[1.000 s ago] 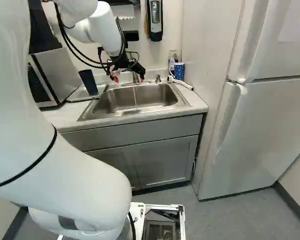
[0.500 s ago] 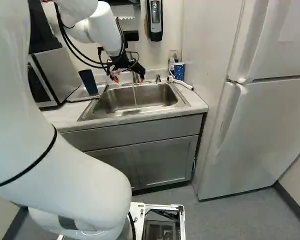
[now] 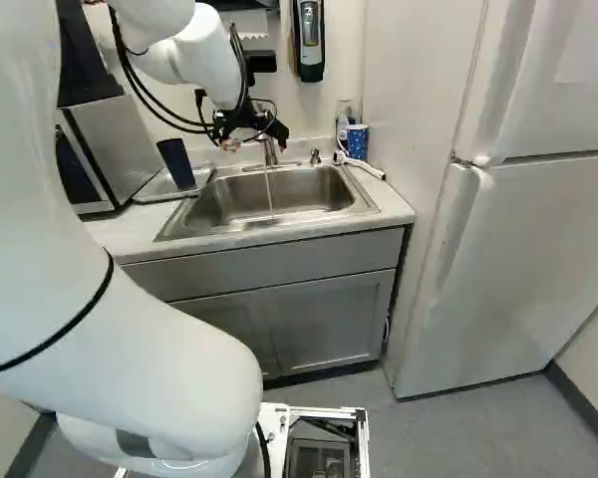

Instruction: Rinse the cup and place it in the tray

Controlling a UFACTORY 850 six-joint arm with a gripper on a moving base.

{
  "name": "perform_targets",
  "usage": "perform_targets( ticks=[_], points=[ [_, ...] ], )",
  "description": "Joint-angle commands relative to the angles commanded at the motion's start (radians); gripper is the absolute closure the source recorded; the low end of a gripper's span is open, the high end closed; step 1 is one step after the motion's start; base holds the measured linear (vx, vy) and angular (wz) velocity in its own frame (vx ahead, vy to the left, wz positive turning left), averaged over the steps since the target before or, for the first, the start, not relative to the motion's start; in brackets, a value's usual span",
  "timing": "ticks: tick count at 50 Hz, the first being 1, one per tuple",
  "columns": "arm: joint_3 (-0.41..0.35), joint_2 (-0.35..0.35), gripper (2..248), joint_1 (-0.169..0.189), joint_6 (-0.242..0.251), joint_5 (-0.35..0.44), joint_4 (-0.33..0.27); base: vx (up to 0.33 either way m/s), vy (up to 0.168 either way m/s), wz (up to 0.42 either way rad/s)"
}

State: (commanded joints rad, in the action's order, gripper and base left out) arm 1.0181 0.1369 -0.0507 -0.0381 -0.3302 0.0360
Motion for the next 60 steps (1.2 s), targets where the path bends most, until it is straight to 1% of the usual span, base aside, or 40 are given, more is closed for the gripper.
perform_targets(
  ticks=[10, 35, 60],
  points=[
    [0.0, 0.0, 3, 0.0, 0.0, 0.07, 0.019, 0.0, 0.0, 0.0],
    [0.002, -0.002, 3, 0.0, 0.0, 0.244, 0.019, 0.0, 0.0, 0.0],
    [0.094, -0.098, 3, -0.006, 0.0, 0.416, 0.018, 0.0, 0.0, 0.0]
  ],
)
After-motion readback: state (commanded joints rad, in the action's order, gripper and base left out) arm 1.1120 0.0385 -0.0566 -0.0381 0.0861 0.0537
